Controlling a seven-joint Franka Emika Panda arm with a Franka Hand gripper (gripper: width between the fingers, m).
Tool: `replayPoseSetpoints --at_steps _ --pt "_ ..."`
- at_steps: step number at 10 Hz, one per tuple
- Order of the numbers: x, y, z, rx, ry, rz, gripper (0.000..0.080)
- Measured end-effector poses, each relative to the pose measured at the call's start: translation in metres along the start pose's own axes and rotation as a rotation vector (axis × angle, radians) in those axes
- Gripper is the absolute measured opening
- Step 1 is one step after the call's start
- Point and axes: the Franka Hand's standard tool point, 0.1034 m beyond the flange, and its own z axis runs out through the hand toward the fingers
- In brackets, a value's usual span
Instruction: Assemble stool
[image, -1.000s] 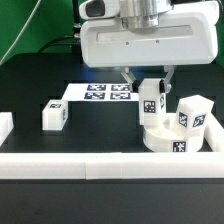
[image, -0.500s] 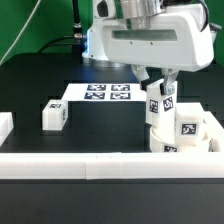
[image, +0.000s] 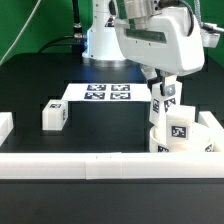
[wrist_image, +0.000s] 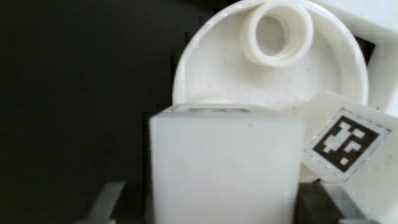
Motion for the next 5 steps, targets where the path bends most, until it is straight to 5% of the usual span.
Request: replayPoseSetpoints --at_steps 5 --pt "-0.013 -0.003 0.003 0.084 -0.032 0.633 0.0335"
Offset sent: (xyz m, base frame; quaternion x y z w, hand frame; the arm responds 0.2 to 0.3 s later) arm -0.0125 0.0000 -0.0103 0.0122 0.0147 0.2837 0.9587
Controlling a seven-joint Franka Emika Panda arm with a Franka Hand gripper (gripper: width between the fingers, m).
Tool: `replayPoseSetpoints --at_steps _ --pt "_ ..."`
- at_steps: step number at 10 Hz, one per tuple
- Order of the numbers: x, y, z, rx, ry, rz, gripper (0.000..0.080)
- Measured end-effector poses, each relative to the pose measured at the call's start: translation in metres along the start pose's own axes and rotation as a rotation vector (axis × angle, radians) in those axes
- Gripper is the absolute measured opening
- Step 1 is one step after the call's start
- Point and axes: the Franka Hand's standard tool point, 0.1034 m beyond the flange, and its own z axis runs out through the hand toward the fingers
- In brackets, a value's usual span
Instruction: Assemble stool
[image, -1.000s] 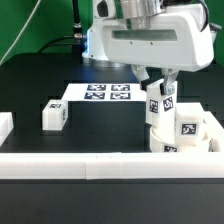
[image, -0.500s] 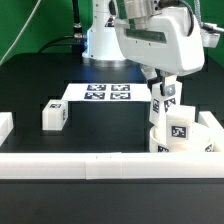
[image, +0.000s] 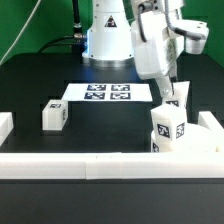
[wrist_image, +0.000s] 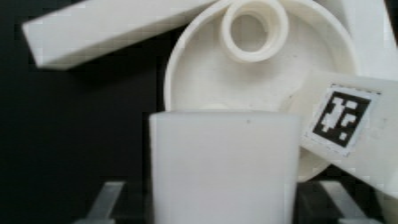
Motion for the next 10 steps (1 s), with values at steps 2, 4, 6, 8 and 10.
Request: replayPoseSetpoints --at_steps 2,4,6,8,10 --pt "-0.005 0.002 0.001 0.006 -0.018 0.181 0.0335" --pt "-0.009 0.004 0.000 -0.027 -0.037 0.391 0.0335" --pt "-0.010 0.005 0.001 -0.039 -0.046 0.408 0.0335" --pt "-0.012 0.006 0.001 -0.040 -0.050 0.376 0.0546" --pt "-0.017 0.004 -0.009 -0.039 -0.067 0.281 0.0631"
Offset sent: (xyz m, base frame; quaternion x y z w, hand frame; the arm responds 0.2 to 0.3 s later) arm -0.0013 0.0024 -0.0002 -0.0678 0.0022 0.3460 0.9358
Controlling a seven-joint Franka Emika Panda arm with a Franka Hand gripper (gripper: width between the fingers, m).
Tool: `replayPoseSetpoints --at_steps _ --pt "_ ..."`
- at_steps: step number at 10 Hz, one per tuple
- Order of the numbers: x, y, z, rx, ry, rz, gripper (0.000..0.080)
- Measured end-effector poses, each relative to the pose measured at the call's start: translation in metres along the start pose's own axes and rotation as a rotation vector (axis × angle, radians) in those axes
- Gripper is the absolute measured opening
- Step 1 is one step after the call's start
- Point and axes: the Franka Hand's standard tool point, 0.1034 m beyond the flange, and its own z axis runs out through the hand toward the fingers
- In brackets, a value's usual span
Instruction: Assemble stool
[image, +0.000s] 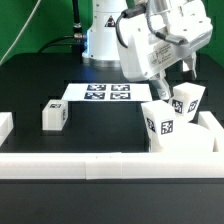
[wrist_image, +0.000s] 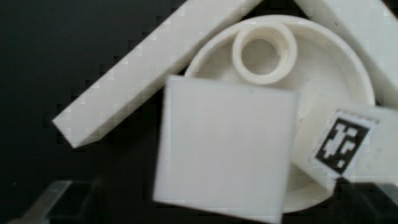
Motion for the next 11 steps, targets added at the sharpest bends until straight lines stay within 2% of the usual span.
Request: replayPoseSetpoints --at_steps 1,2,6,7,8,9,11 --pt "-0.007 0.001 -0.010 -0.002 -0.014 -0.020 0.0644" --pt "-0.011 -0.001 -0.016 0.010 -0.024 -0.075 0.0644" --pt "-0.009 0.000 -0.013 0.006 -0.015 -0.383 0.0649" --pt "-0.011 0.003 -0.013 -0.025 0.006 -0.567 0.0649" --pt "-0.016 0.003 -0.015 -0.043 0.003 -0.677 0.0649" --pt "-0.020 0.003 -0.018 -0.051 0.004 -0.787 0.0649" --pt "-0.020 0.002 -0.018 -0.050 0.001 -0.918 0.0649"
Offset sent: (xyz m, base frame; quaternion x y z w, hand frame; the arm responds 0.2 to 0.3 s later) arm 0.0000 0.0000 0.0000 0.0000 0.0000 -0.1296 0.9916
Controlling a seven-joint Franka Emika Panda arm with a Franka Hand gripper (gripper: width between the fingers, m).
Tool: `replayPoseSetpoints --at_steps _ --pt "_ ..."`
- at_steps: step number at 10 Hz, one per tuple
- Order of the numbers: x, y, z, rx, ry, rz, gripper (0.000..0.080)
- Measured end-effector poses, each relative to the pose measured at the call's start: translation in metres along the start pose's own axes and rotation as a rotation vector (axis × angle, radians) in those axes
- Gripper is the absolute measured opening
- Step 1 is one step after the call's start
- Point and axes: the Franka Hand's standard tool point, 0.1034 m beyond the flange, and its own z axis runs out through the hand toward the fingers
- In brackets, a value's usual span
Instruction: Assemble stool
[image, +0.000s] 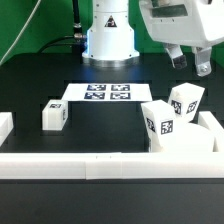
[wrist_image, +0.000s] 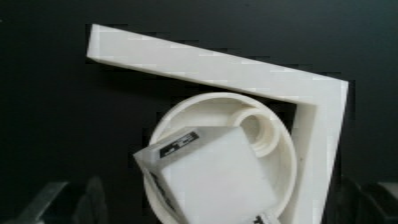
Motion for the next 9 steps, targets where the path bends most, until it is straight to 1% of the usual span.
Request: replayPoseSetpoints --at_steps 3,5,7,9 --pt "0.0003 0.0001 0.0000 -0.001 0.001 -0.215 0.0649" --pt "0.0010 0.0000 -0.0008 -0.045 0.030 -0.632 0.0649" --pt "-0.0042 -0.0001 0.0035 -0.058 0.019 -0.878 0.0649" --pt "-0.0015 0.0004 0.0032 -0.061 0.019 -0.981 0.0649"
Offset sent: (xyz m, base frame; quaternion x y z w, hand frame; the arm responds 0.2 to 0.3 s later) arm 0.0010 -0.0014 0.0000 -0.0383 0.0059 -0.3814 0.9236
